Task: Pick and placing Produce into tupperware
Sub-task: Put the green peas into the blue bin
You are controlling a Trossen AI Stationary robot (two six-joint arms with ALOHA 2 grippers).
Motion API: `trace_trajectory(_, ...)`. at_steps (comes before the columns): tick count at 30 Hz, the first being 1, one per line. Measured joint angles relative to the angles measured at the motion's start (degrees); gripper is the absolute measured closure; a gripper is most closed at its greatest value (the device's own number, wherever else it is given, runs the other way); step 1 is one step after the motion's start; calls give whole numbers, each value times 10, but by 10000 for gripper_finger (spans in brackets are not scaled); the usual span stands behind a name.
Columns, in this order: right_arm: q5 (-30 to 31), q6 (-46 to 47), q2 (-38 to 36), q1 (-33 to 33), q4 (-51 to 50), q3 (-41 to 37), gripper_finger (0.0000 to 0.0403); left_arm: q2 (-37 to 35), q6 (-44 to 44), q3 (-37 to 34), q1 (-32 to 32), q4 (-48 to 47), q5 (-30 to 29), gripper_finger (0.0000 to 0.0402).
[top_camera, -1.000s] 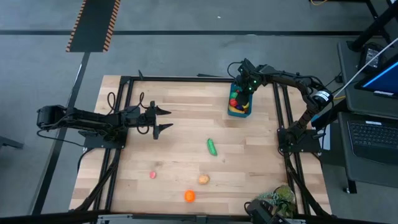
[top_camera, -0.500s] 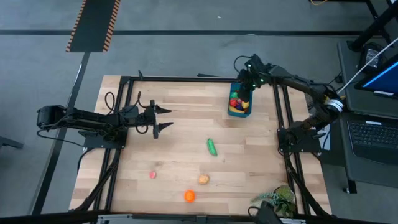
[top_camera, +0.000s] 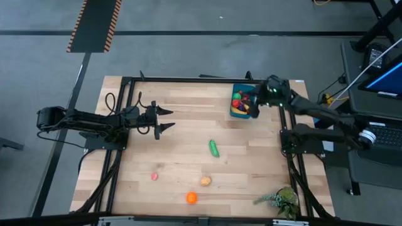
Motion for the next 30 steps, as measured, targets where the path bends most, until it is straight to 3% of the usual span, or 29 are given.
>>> trace_trajectory(6, -54, 61, -56, 38, 277, -122, 176, 0, -4, 0, 0, 0, 0, 115)
trace_trajectory(10, -54, 90, -60, 50, 366, -169, 176, 0, -4, 0, 0, 0, 0, 115)
trace_trajectory(24, -54, 113, -60, 51, 363, -186, 176, 1, 23, 6, -2, 0, 18, 115)
trace_trajectory(30, -57, 122, -60, 106, 286, -149, 176, 1, 58, 19, -14, -1, 19, 115)
